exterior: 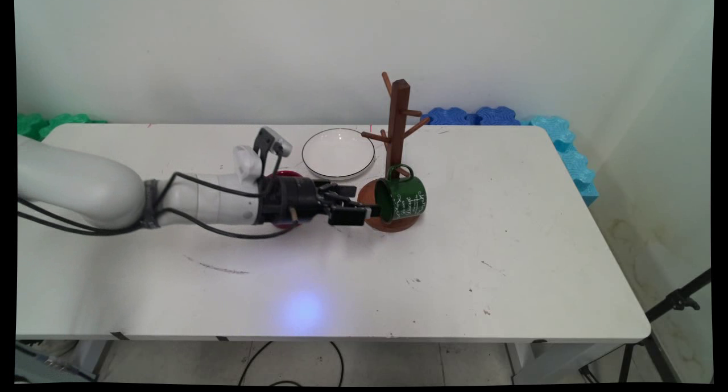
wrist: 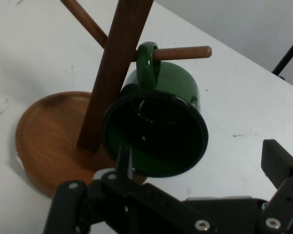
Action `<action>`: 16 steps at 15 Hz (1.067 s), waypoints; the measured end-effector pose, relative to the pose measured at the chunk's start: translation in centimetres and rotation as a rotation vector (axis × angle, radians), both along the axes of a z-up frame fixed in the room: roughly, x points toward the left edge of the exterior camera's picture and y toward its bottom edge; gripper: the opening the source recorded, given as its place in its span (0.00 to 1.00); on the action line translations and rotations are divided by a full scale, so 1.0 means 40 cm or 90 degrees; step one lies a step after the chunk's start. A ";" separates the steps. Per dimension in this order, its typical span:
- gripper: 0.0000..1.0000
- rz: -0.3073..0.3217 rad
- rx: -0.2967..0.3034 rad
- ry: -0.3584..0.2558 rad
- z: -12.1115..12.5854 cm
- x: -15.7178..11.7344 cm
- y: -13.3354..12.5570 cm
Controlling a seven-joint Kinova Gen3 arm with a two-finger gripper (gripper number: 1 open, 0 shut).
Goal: Pick up the green mug from the rack
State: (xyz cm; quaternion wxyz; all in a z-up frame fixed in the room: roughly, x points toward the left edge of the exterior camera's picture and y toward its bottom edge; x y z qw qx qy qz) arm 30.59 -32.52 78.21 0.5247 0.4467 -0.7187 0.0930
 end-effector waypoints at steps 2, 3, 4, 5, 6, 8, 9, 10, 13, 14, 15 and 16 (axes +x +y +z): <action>1.00 0.002 -0.004 0.004 -0.021 -0.015 -0.003; 1.00 0.002 -0.006 0.006 -0.030 -0.022 -0.006; 1.00 0.002 -0.009 0.009 -0.040 -0.031 -0.008; 1.00 0.002 -0.012 0.012 -0.049 -0.042 -0.012; 1.00 0.003 -0.015 0.014 -0.056 -0.049 -0.015; 1.00 0.003 -0.018 0.017 -0.066 -0.060 -0.019; 1.00 0.003 -0.020 0.017 -0.070 -0.065 -0.021; 1.00 0.004 -0.022 0.018 -0.076 -0.070 -0.024; 1.00 0.005 -0.030 0.018 -0.092 -0.083 -0.033; 1.00 0.005 -0.032 0.017 -0.096 -0.086 -0.036; 1.00 0.006 -0.034 0.017 -0.100 -0.089 -0.038; 1.00 0.006 -0.037 0.017 -0.103 -0.093 -0.041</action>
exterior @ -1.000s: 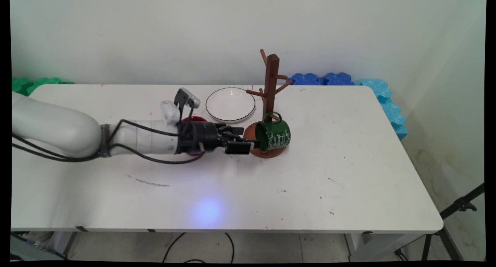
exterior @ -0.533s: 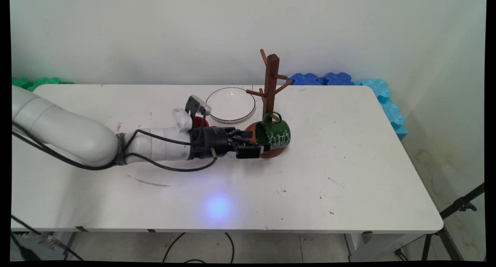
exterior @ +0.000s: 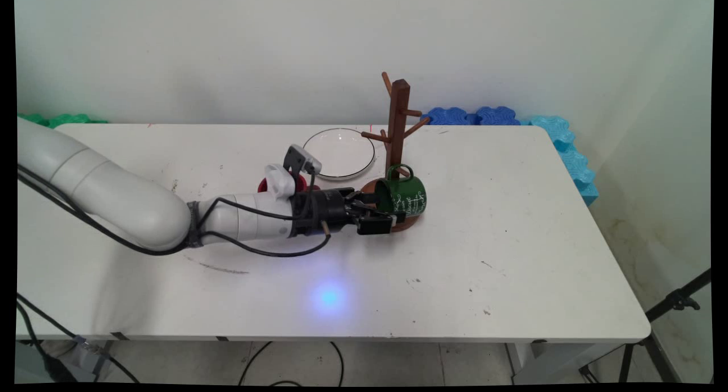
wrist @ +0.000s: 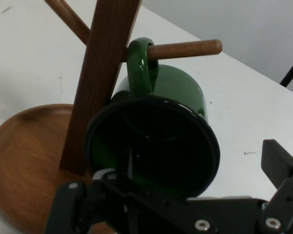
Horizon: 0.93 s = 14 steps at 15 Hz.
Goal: Pick up the green mug from the rack
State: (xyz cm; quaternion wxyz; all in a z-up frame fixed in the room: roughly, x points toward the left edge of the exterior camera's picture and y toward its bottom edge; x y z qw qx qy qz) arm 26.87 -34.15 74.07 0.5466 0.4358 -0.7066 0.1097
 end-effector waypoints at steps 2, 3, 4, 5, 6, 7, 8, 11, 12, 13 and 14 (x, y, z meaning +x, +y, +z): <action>1.00 -0.001 -0.004 0.001 -0.005 -0.008 -0.005; 1.00 -0.002 -0.006 0.001 -0.007 -0.012 -0.008; 1.00 -0.003 -0.008 0.001 -0.009 -0.016 -0.010; 1.00 -0.004 -0.010 0.000 -0.010 -0.020 -0.013; 1.00 -0.006 -0.012 -0.001 -0.011 -0.024 -0.016; 1.00 -0.007 -0.014 -0.003 -0.013 -0.028 -0.018; 1.00 -0.008 -0.015 -0.005 -0.013 -0.030 -0.021; 0.00 -0.014 -0.019 -0.013 -0.016 -0.035 -0.027; 0.00 -0.016 -0.019 -0.016 -0.017 -0.037 -0.029; 0.00 -0.017 -0.020 -0.018 -0.017 -0.038 -0.031; 0.00 -0.018 -0.021 -0.019 -0.017 -0.039 -0.032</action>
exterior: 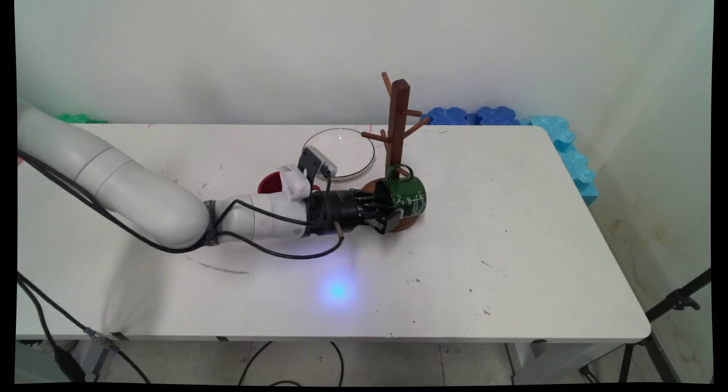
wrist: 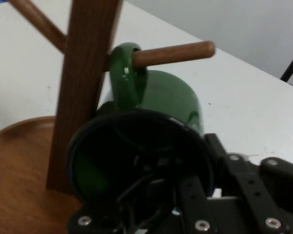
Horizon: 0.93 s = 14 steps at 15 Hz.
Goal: Pick up the green mug from the rack, then place the picked object on the table
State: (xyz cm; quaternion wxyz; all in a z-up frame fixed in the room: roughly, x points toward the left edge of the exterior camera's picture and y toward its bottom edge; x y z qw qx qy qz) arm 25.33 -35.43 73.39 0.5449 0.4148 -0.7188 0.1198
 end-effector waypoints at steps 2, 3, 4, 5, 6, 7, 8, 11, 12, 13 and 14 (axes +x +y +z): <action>0.00 -0.002 -0.001 -0.001 0.000 -0.003 -0.005; 0.00 -0.002 -0.001 -0.001 0.000 -0.004 -0.007; 0.00 -0.002 -0.001 -0.001 0.001 -0.005 -0.009; 0.00 -0.002 -0.001 -0.001 0.003 -0.005 -0.010; 0.00 -0.003 -0.002 0.000 0.006 -0.007 -0.011; 0.00 -0.004 -0.002 0.001 0.009 -0.008 -0.011; 0.00 -0.007 -0.003 0.002 0.015 -0.009 -0.009; 0.00 -0.018 -0.002 0.008 0.033 -0.011 0.008; 0.00 -0.025 -0.001 0.010 0.040 -0.012 0.008; 0.00 -0.028 -0.001 0.012 0.045 -0.012 0.013; 0.00 -0.033 0.000 0.014 0.052 -0.012 0.022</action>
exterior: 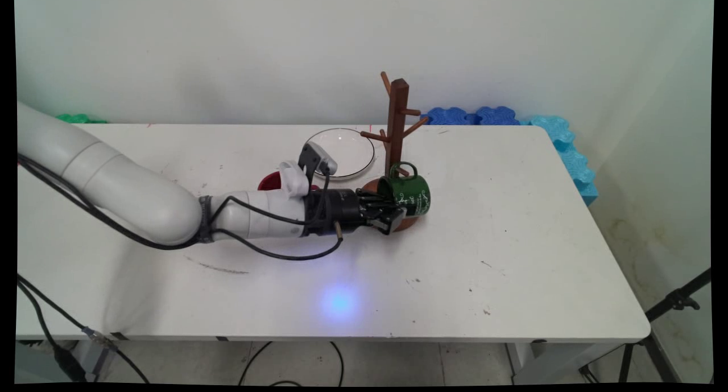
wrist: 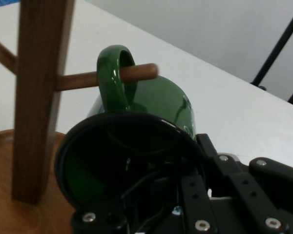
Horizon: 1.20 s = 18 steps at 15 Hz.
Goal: Place the picked object on the table
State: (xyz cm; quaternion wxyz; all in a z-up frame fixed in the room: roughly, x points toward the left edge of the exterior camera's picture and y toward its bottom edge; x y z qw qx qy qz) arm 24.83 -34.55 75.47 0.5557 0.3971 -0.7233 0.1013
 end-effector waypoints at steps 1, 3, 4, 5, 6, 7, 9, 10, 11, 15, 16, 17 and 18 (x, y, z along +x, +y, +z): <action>0.00 -0.006 0.001 0.003 0.009 0.000 0.011; 0.00 -0.017 0.003 0.009 0.028 -0.001 0.036; 0.00 -0.023 0.004 0.012 0.040 -0.002 0.050; 0.00 -0.029 0.005 0.015 0.052 -0.002 0.064; 0.00 -0.036 0.007 0.017 0.064 -0.002 0.078; 0.00 -0.041 0.007 0.018 0.076 -0.002 0.089; 0.00 -0.057 0.014 0.011 0.099 0.000 0.111; 0.00 -0.067 0.020 0.001 0.112 0.003 0.122; 0.00 -0.075 0.030 -0.013 0.124 0.010 0.130; 0.00 -0.093 0.053 -0.067 0.186 0.039 0.157; 0.00 -0.098 0.055 -0.081 0.206 0.042 0.163; 0.00 -0.104 0.056 -0.094 0.227 0.044 0.167; 0.00 -0.110 0.056 -0.106 0.245 0.045 0.168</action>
